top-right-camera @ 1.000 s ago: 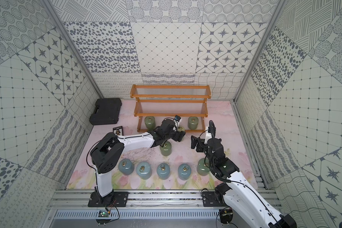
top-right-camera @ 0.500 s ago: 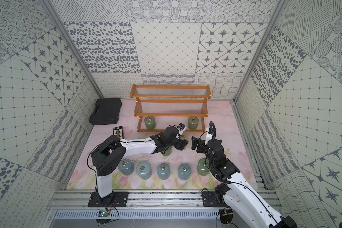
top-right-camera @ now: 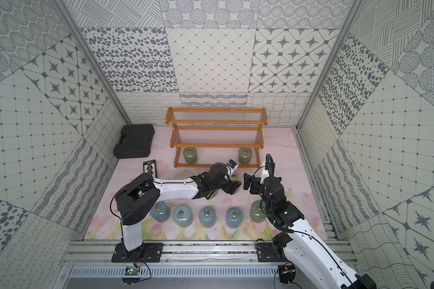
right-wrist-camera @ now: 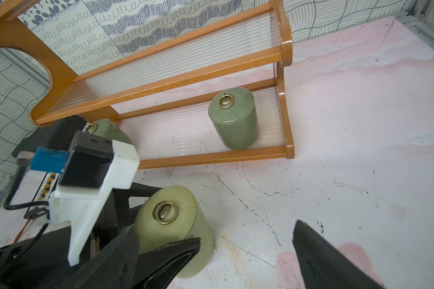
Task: Remove the tea canisters from the shelf
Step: Place the tea canister at the center of the board.
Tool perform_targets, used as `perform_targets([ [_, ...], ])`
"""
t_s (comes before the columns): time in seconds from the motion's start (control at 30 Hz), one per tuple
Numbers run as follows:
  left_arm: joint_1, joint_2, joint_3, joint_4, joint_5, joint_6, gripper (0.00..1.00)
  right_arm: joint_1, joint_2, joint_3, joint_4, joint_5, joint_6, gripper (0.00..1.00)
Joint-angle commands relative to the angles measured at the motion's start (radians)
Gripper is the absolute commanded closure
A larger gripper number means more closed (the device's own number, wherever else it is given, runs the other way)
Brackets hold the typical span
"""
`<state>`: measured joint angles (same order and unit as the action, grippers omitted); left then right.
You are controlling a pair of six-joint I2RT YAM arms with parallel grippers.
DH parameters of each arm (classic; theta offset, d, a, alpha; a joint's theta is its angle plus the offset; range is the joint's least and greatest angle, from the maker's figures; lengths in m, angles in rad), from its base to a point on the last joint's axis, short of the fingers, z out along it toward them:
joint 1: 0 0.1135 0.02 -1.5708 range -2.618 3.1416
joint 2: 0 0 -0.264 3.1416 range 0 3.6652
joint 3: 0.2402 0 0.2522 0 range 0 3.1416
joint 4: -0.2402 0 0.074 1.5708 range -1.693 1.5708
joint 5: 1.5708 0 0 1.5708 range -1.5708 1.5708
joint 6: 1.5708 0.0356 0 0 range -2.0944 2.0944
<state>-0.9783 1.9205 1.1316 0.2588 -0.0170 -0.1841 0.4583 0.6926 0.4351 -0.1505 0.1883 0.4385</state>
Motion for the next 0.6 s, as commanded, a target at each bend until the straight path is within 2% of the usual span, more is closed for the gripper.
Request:
perform_targets([
  [0.0,-0.012,-0.014,-0.005,0.066,0.057,-0.025,0.26,-0.004,-0.019,-0.011,0.017,0.013,0.010,0.00],
  [0.57,-0.016,-0.018,-0.042,0.061,0.072,-0.016,0.18,-0.009,-0.027,-0.009,0.014,0.013,0.004,0.00],
])
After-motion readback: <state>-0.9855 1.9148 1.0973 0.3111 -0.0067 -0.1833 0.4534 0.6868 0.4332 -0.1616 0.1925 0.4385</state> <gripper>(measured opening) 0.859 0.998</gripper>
